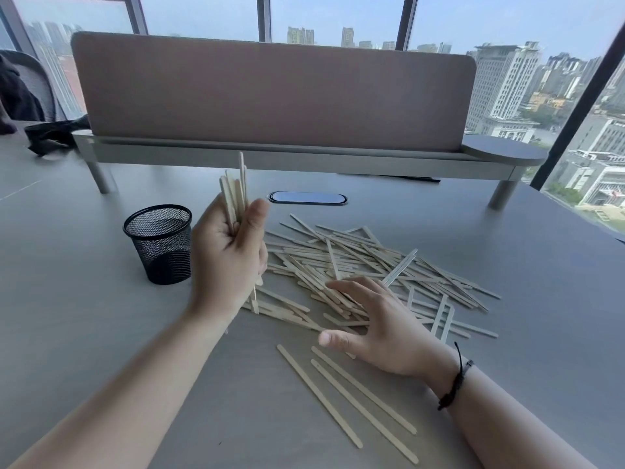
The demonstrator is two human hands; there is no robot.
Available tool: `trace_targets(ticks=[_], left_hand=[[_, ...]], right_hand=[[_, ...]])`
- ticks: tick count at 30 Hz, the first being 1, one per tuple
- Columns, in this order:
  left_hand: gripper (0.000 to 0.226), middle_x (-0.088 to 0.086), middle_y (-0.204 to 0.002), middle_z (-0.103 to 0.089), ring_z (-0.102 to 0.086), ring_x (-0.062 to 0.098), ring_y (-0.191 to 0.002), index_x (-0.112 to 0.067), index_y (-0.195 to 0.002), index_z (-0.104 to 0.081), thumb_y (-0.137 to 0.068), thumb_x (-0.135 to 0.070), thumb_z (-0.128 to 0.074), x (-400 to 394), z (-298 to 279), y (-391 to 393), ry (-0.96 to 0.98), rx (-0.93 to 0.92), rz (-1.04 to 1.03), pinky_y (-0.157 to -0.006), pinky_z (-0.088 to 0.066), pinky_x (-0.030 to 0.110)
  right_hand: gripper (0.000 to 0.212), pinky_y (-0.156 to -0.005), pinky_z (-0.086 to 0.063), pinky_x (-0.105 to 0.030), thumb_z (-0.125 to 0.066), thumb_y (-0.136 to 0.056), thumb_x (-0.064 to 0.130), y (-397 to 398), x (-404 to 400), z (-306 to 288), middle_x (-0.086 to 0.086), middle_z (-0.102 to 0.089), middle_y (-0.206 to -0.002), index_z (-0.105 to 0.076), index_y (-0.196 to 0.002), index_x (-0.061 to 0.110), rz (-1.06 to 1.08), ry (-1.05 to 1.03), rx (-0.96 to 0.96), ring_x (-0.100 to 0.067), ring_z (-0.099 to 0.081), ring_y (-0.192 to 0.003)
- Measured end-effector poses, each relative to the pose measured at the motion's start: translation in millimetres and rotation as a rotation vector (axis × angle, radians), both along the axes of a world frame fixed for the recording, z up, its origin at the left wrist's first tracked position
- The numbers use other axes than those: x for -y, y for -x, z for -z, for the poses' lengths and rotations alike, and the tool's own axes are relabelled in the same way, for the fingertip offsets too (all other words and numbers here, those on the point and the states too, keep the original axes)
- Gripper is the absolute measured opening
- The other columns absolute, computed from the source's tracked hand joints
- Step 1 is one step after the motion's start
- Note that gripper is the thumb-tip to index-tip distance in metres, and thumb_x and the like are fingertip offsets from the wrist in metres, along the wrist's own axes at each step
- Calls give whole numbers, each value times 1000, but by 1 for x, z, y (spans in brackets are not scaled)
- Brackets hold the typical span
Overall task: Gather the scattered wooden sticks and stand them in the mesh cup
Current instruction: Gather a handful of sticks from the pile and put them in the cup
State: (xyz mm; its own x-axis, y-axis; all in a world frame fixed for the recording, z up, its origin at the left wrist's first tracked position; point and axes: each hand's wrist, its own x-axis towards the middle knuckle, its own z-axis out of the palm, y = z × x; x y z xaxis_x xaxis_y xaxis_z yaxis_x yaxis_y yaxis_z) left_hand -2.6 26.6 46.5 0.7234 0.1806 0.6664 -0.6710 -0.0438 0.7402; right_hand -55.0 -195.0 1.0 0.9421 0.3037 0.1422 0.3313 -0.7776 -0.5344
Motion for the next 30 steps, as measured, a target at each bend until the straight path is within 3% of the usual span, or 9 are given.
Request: trace_targets(ticks=[7,14,20,25,30], left_hand=[[36,-1,-45,-35,-35,21,-30,-19,-73,-39,-99,-28,-62,1,-1,2,107,-87,104,-38,-33,25],[40,3,-52,-27,-25,11,-35,-15,-72,-31,-94,-37,-55,6,-20,15,279,-160,190,-41,-20,16],[38,-6,-52,-32,-22,7,-36,-22,-71,-47,-106,-38,-45,-1,-23,8,500,-418,318,-37,-20,13],[37,-6,-52,-32,-22,7,-36,-22,-72,-46,-106,-38,-45,-7,-33,10,468,-426,308,-37,-19,12],[32,-4,-52,-35,-23,8,-38,-20,-76,-50,-104,-37,-50,-5,-40,7,316,-476,366,-38,-19,14]], right_hand=[[77,-110,-33,-27,-56,-76,80,-4,2,4,23,-35,-145,-37,-143,46,62,41,-10,-2,-34,-136],[69,-106,-32,-24,-58,-81,72,-5,3,3,21,-33,-147,-37,-142,47,94,43,-7,-2,-35,-134],[65,-104,-29,-25,-52,-86,72,-6,1,6,20,-34,-150,-32,-143,48,136,87,11,-5,-29,-138],[69,-106,-31,-30,-43,-87,75,-6,-5,8,18,-37,-150,-26,-146,45,179,154,32,-9,-28,-139],[71,-108,-30,-30,-46,-84,75,-8,-10,10,15,-40,-147,-29,-145,42,224,197,74,-13,-33,-137]])
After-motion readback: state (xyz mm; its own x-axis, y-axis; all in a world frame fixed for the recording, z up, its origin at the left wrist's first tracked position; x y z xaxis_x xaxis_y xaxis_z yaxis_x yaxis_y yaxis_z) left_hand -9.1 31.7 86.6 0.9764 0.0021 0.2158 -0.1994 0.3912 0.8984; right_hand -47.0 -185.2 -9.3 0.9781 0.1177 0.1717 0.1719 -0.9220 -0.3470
